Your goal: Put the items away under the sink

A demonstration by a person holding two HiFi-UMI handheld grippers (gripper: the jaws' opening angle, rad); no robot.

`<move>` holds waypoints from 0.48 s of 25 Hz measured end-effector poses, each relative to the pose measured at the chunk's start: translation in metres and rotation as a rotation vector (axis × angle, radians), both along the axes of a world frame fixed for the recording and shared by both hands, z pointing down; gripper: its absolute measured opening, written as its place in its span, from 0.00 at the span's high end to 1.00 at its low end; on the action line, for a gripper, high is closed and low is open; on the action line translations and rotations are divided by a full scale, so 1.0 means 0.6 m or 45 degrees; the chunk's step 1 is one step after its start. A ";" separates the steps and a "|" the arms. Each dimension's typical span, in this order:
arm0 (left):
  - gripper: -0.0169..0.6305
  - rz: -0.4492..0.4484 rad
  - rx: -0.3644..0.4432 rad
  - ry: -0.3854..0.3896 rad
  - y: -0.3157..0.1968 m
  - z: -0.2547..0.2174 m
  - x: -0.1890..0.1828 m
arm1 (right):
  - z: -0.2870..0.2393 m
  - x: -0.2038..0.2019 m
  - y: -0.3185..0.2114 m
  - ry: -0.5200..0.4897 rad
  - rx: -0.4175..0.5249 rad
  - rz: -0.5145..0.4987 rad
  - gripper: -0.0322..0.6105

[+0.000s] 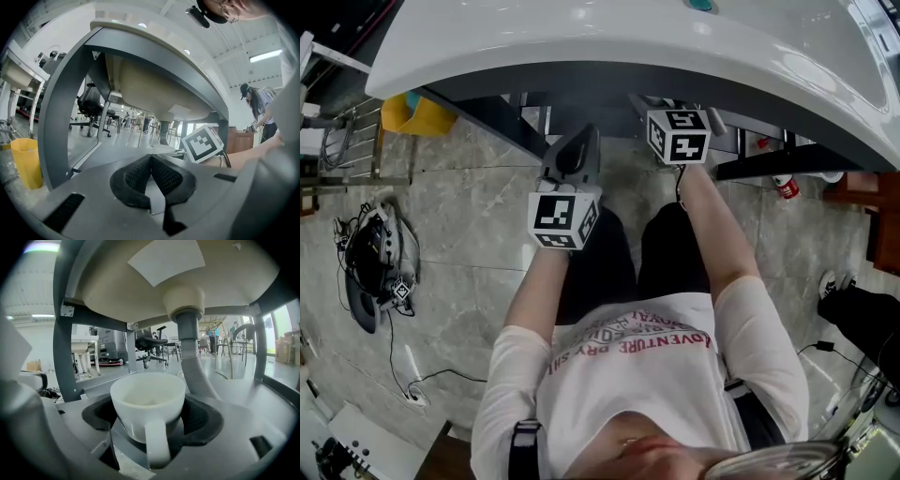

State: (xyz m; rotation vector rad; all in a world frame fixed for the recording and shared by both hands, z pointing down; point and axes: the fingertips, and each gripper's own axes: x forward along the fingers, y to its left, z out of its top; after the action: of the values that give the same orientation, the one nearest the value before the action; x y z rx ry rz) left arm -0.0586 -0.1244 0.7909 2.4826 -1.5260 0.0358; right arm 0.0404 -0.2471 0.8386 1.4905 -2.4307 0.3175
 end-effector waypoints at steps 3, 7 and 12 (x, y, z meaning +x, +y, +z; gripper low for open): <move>0.94 -0.004 -0.004 0.004 0.000 0.002 -0.002 | 0.002 0.000 -0.001 0.051 0.028 0.028 0.34; 0.94 -0.006 -0.007 0.001 0.001 0.002 -0.002 | 0.000 0.001 0.000 0.046 0.041 0.050 0.34; 0.94 -0.016 -0.020 0.004 -0.004 0.005 -0.004 | 0.002 0.010 0.000 0.042 0.051 0.096 0.31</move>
State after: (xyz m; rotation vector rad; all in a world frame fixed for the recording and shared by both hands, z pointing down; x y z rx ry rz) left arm -0.0611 -0.1267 0.7936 2.4592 -1.5343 0.0415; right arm 0.0464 -0.2469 0.8396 1.5940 -2.3730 0.2593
